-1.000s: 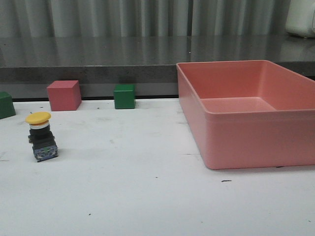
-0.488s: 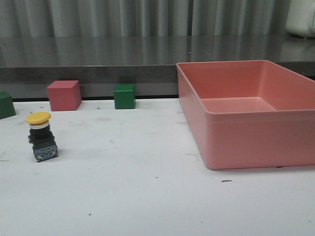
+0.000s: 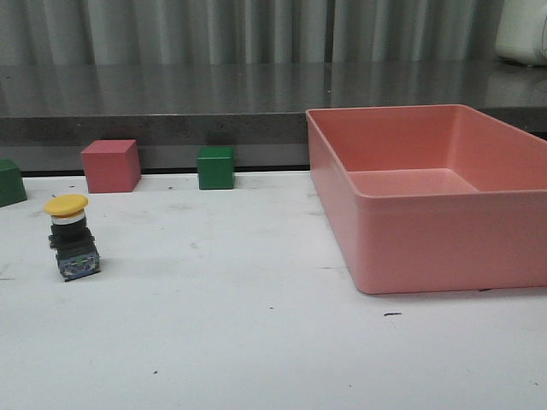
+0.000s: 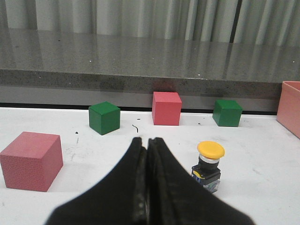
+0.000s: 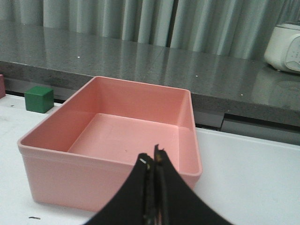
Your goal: Place and stand button with both arms
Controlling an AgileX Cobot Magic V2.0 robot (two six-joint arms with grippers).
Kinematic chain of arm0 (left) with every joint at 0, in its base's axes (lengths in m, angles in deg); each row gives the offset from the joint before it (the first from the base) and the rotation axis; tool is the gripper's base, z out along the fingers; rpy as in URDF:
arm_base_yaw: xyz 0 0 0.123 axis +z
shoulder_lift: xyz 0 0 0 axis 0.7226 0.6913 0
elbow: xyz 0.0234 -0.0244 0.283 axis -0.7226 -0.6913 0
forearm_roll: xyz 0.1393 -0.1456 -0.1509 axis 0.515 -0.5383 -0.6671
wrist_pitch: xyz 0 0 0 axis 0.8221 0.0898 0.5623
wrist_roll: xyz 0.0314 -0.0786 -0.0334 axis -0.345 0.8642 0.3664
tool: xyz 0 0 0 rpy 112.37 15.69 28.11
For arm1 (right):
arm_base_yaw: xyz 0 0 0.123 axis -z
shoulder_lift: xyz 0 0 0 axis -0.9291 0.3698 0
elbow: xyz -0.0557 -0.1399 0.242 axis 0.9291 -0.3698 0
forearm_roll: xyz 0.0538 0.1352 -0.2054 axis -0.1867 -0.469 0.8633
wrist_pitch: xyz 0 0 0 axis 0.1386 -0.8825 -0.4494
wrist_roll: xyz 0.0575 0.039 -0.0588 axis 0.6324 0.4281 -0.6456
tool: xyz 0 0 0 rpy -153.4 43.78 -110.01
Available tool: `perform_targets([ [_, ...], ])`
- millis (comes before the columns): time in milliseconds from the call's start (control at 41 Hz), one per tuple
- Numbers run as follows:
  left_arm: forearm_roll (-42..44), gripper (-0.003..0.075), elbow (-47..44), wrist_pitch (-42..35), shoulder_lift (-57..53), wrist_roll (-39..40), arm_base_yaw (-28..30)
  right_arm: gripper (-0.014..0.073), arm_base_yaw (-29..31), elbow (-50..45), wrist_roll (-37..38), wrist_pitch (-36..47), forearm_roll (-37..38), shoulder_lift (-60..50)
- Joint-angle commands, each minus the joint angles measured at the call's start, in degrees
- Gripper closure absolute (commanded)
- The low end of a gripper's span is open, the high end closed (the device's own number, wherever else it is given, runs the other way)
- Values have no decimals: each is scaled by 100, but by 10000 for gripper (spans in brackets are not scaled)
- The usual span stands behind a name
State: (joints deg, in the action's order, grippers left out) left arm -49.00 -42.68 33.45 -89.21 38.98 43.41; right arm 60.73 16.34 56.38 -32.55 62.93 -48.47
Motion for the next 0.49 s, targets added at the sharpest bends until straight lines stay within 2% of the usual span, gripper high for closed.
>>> perform_targets([
  [0,-36,740,-84,-471,-139,48,0,662,189,-197,-24,955,0,-128],
  [244,-36,740,-84,-471,-129,48,0,662,470,-332,-24,1017,0,-349],
  [463,-36,740,-84,-471,-129,48,0,662,470,-332,10,630,-31,-349],
])
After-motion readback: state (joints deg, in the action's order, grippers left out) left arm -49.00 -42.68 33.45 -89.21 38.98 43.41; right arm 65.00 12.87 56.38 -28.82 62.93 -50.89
